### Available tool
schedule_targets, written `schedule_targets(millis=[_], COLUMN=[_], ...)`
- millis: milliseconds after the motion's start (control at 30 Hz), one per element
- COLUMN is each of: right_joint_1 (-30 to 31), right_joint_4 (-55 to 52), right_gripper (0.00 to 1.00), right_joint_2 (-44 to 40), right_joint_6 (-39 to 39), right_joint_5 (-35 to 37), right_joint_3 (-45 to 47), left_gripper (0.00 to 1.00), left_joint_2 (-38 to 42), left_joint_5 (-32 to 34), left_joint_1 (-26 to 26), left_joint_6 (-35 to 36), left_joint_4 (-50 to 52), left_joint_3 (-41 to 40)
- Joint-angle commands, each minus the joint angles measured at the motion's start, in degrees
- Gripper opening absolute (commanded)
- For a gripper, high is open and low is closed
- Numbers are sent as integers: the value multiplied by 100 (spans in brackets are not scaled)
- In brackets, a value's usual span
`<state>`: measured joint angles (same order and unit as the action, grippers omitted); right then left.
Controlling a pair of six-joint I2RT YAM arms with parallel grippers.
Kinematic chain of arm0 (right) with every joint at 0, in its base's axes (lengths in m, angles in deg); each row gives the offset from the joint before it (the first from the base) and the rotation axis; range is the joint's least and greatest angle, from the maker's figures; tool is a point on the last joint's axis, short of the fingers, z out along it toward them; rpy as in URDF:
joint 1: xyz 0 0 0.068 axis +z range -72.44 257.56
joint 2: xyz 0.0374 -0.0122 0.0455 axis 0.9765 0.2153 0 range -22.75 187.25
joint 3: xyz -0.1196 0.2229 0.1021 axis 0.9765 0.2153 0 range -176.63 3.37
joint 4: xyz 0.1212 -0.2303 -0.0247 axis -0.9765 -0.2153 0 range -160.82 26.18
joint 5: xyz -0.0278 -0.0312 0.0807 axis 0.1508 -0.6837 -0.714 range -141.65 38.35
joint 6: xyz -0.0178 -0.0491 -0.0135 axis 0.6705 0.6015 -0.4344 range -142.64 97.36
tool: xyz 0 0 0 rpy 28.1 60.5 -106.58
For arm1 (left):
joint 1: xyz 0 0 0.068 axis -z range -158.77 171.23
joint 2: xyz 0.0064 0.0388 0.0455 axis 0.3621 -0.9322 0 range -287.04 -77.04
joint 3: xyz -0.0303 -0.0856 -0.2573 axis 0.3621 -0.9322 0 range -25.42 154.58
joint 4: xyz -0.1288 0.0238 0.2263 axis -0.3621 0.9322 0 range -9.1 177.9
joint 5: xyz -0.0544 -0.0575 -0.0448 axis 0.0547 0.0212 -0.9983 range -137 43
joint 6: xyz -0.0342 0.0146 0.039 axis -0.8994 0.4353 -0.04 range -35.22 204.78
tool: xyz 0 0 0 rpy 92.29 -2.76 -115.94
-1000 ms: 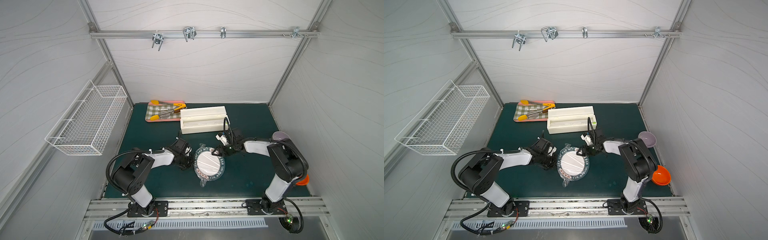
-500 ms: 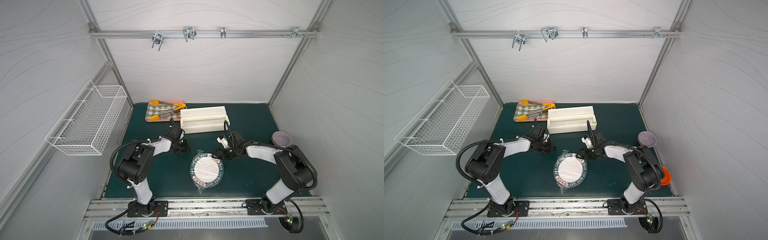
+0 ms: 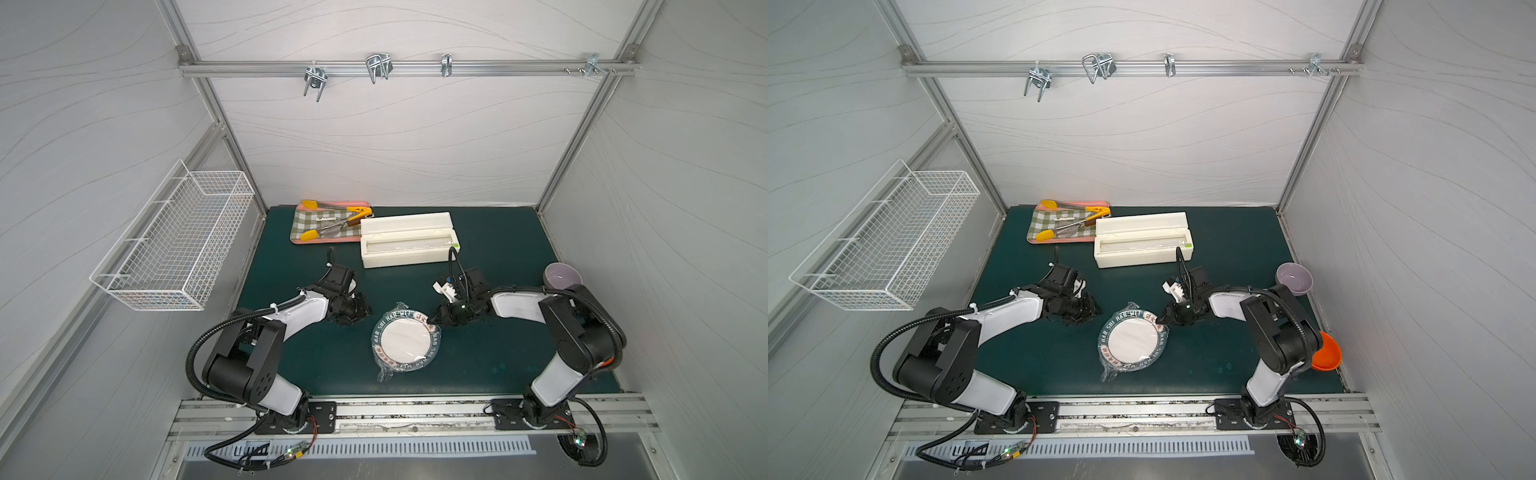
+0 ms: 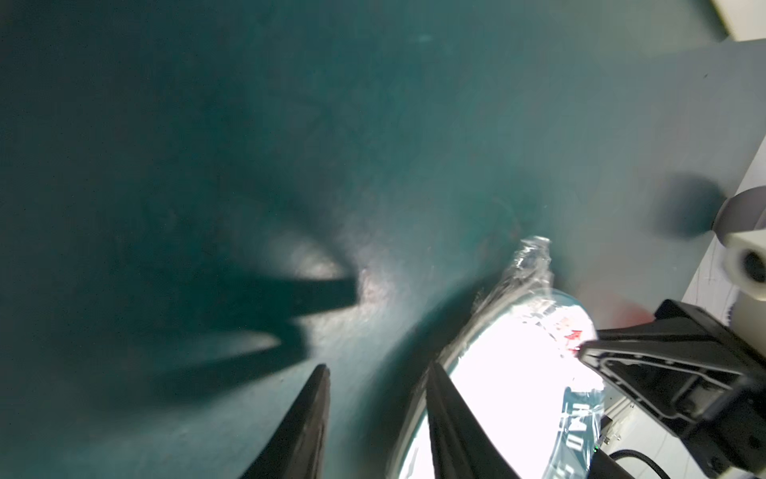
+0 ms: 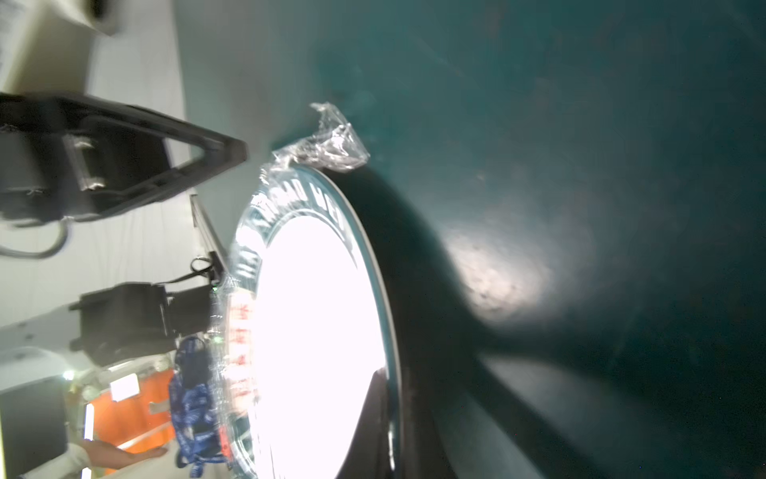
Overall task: Wrap the plate with plastic wrap
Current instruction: Cover the plate with plastic wrap.
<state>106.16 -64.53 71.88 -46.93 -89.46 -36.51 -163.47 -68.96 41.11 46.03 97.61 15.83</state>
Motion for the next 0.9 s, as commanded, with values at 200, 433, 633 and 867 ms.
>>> schedule_targets(millis=[200,433,633,867], right_joint_1=[628,918,807,754], right_joint_4=[1959,3015,1046,-796], right_gripper=[5,23,61,70], right_joint_2=[-1357,-926,-1933,-1560], right_joint_6=[-1913,-2651,-1703,2172], right_joint_5=[3001,3658,3306,2314], right_joint_3=[1382,1687,1660,-121], left_gripper=[41,43,52,60], left_joint_2=[445,432,610,1059], left_joint_5=[-258,-405,-501,-730], left_joint_1=[7,7,16,144], left_joint_6=[-296,-422,-396,-363], left_joint_4=[-424,-538,-372,-80], left_joint_3=[-93,-146,-304,-526])
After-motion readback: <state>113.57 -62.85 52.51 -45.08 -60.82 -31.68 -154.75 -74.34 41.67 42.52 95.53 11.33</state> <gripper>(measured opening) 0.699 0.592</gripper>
